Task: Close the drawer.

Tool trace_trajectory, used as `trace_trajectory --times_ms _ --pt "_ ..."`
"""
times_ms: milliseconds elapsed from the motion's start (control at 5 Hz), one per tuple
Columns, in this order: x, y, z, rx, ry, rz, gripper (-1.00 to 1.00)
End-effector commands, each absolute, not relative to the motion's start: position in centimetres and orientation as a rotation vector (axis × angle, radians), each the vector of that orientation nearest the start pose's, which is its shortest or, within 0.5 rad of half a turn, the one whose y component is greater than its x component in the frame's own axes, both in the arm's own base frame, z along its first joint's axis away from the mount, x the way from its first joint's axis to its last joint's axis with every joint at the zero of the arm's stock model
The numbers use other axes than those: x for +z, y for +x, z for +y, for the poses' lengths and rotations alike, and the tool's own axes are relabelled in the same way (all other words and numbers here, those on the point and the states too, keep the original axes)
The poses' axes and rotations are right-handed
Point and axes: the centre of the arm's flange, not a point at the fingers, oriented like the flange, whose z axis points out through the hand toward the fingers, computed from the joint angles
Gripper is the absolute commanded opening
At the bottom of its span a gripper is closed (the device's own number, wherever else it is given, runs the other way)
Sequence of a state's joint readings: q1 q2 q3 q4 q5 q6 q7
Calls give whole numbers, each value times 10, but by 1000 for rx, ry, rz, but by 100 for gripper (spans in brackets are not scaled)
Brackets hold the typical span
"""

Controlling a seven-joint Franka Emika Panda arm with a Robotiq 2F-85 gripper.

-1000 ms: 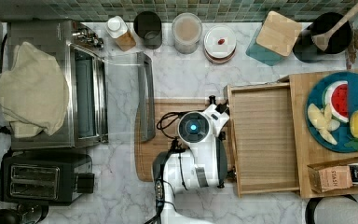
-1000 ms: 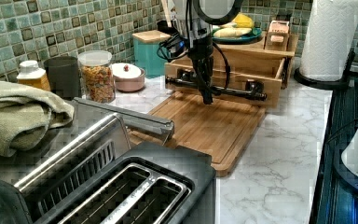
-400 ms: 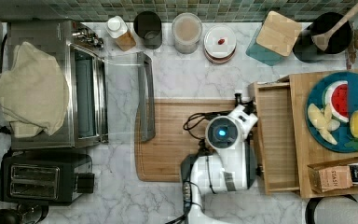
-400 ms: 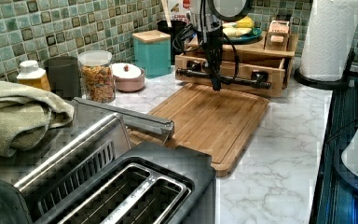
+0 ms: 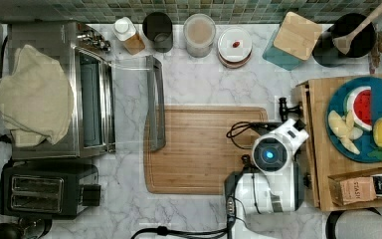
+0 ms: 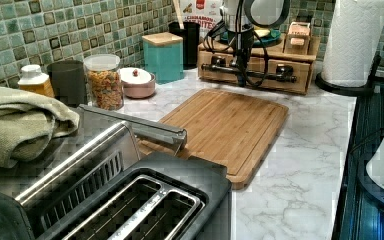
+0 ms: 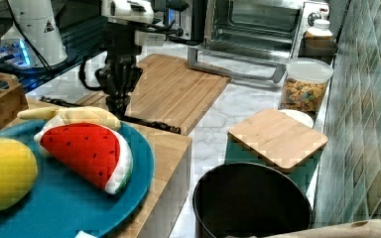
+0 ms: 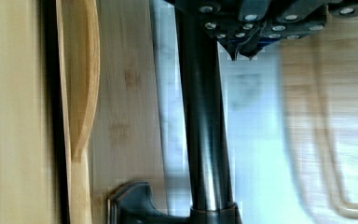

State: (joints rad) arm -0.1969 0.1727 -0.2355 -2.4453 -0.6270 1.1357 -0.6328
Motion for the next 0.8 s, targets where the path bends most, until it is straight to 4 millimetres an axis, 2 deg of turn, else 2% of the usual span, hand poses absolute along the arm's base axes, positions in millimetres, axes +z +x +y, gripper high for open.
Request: trace_trajectory --times_ms 200,800 --pt "314 437 -340 -63 -3594 328 -100" --pt "314 437 -340 -63 -3594 328 -100"
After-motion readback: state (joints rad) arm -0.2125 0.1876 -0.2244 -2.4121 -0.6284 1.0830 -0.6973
